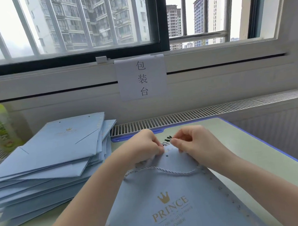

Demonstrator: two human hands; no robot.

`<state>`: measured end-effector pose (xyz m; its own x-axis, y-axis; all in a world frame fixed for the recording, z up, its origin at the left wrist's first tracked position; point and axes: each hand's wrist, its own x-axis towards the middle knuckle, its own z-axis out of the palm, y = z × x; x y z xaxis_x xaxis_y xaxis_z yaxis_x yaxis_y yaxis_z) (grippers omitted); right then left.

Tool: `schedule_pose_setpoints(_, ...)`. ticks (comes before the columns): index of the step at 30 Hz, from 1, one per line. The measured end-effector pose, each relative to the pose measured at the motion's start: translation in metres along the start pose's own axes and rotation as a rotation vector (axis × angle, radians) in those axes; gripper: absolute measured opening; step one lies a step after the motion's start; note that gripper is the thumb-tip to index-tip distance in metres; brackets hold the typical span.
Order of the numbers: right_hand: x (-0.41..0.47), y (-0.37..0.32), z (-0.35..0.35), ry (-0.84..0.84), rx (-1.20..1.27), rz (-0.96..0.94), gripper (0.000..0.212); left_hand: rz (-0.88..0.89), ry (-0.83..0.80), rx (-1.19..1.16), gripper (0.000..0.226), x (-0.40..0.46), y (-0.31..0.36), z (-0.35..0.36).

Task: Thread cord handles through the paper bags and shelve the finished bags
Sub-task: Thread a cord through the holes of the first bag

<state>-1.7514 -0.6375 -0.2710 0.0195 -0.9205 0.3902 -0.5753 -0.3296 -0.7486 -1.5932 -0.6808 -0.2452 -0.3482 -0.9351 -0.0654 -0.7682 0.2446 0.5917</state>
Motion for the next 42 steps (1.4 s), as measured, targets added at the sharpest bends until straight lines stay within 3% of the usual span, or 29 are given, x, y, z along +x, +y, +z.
schedule_pose_setpoints(5,-0.006,-0.001,0.006,-0.039,-0.372,-0.250,0.008,-0.006,-0.019,-0.065,0.013,-0.001,0.002,-0.002)
schedule_pose_setpoints(11,-0.011,-0.015,-0.002,-0.093,-0.574,-0.325,0.010,0.007,-0.037,-0.085,0.024,-0.004,0.001,-0.007)
schedule_pose_setpoints(23,-0.007,-0.005,0.006,-0.087,-0.674,-0.434,0.013,0.039,-0.049,-0.074,0.024,-0.009,0.005,-0.009)
schedule_pose_setpoints(26,-0.006,-0.003,0.006,-0.039,-0.744,-0.497,0.030,0.046,-0.044,-0.085,0.022,-0.009,0.004,-0.010)
schedule_pose_setpoints(30,-0.003,0.003,0.006,-0.049,-0.685,-0.564,0.030,0.038,-0.038,-0.085,0.022,-0.009,0.005,-0.009)
schedule_pose_setpoints(33,-0.002,0.002,0.006,-0.086,-0.546,-0.562,0.007,0.027,-0.038,-0.094,0.025,-0.009,0.004,-0.011)
schedule_pose_setpoints(36,-0.003,-0.001,0.007,-0.086,-0.412,-0.509,0.016,0.027,-0.037,-0.107,0.027,-0.009,0.006,-0.011)
schedule_pose_setpoints(42,-0.005,-0.002,0.011,-0.044,-0.332,-0.502,0.009,0.017,-0.047,-0.134,0.019,-0.010,0.006,-0.013)
